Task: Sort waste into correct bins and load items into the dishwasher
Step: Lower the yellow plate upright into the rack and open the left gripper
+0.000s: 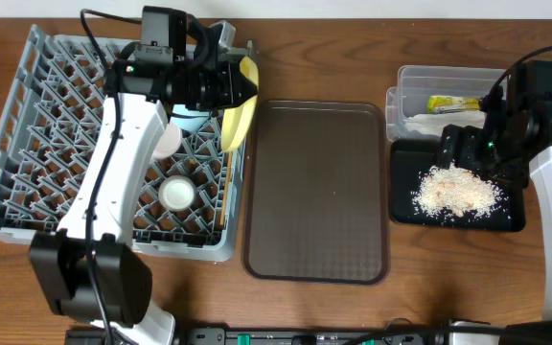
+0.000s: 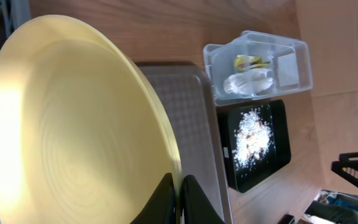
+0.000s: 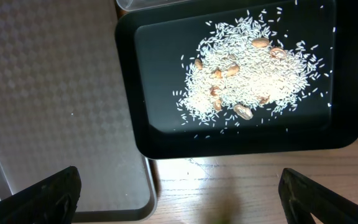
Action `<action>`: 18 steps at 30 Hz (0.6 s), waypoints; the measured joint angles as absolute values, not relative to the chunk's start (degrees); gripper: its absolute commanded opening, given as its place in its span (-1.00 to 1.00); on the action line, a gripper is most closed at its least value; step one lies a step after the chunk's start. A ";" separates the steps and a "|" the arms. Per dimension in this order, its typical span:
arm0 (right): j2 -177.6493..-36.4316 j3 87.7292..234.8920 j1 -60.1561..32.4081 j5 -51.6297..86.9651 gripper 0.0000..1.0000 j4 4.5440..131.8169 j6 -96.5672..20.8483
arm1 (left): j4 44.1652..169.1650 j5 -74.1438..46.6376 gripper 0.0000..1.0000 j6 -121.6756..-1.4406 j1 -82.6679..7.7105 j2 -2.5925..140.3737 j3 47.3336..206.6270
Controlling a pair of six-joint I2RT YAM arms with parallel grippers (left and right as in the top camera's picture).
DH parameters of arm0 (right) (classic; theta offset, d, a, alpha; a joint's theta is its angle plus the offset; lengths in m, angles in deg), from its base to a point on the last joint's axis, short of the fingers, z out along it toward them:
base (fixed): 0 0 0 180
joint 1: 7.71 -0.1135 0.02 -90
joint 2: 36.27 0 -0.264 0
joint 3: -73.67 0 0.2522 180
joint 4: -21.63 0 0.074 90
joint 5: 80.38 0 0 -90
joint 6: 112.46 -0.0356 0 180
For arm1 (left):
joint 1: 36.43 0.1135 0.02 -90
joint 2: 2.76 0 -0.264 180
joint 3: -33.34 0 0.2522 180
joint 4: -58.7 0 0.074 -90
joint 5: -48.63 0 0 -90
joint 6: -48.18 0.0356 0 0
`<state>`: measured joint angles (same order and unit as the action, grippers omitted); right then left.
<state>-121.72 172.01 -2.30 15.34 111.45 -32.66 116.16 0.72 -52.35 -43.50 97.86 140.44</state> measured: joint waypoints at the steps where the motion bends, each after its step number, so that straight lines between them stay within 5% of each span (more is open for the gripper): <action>1: -121.72 172.01 -2.30 15.34 0.98 111.47 -32.68 | 116.21 0.72 -0.85 -52.37 -43.26 98.26 140.44; 12: -121.72 172.01 -2.30 15.34 0.98 111.51 -32.68 | 119.97 -7.09 -0.81 -52.52 -41.29 99.70 140.44; 18: -121.72 172.01 -2.30 15.34 0.98 111.53 -32.66 | 120.49 -13.32 -0.06 -52.35 -41.12 99.70 140.44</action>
<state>-121.72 172.01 -2.30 15.34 111.53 -32.66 120.49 -13.32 -52.35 -41.12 99.70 140.44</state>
